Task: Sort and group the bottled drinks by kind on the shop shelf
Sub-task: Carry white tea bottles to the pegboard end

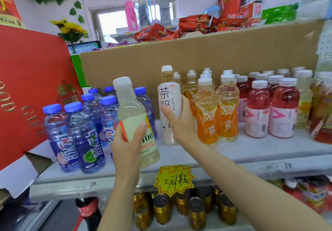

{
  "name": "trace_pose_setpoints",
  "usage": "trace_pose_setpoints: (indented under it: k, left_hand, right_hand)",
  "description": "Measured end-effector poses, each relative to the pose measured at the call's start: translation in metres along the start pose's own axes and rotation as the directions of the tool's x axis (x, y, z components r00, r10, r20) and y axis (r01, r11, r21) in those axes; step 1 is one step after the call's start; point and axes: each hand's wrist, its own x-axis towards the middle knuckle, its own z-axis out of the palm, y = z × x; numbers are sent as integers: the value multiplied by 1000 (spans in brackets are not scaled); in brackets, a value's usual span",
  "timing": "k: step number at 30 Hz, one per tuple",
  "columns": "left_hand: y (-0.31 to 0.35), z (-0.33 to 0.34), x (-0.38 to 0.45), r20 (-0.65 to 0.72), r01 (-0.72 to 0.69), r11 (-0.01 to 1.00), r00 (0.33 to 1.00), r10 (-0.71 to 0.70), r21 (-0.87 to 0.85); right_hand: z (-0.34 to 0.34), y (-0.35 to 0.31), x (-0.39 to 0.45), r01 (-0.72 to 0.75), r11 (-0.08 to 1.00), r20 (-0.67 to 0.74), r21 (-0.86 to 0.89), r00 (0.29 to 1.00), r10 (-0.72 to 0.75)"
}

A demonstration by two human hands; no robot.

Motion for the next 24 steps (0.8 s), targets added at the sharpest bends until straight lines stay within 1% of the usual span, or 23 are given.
trace_pose_setpoints:
  k: [2,7,12,16,19,24]
  left_hand:
    - [2,14,-7,35,-5,1000,999,5,-12]
    - [1,59,-38,158,19,1000,987,-17,-15]
    - [-1,118,-79,282,62,996,959,-43,-60]
    - [0,178,-118,338,98,989,940,-55,-113]
    - [0,225,-152,393,109,988,918,-55,-114]
    - [-7,300,-205,440,167,980,892,-103,-109]
  right_hand:
    - [-21,-14,-20,-17,996,-18,83,1000,18]
    - [-87,-37,-46,-13,992,-93,127,995,25]
    - [-170,-48,-66,-13,995,-167,102,985,30]
    - [-245,-52,-87,-36,998,-221,50,974,46]
    - [-301,-54,-101,-51,998,-271,33,961,57]
    - [-390,-58,-122,-87,994,-320,72,941,106]
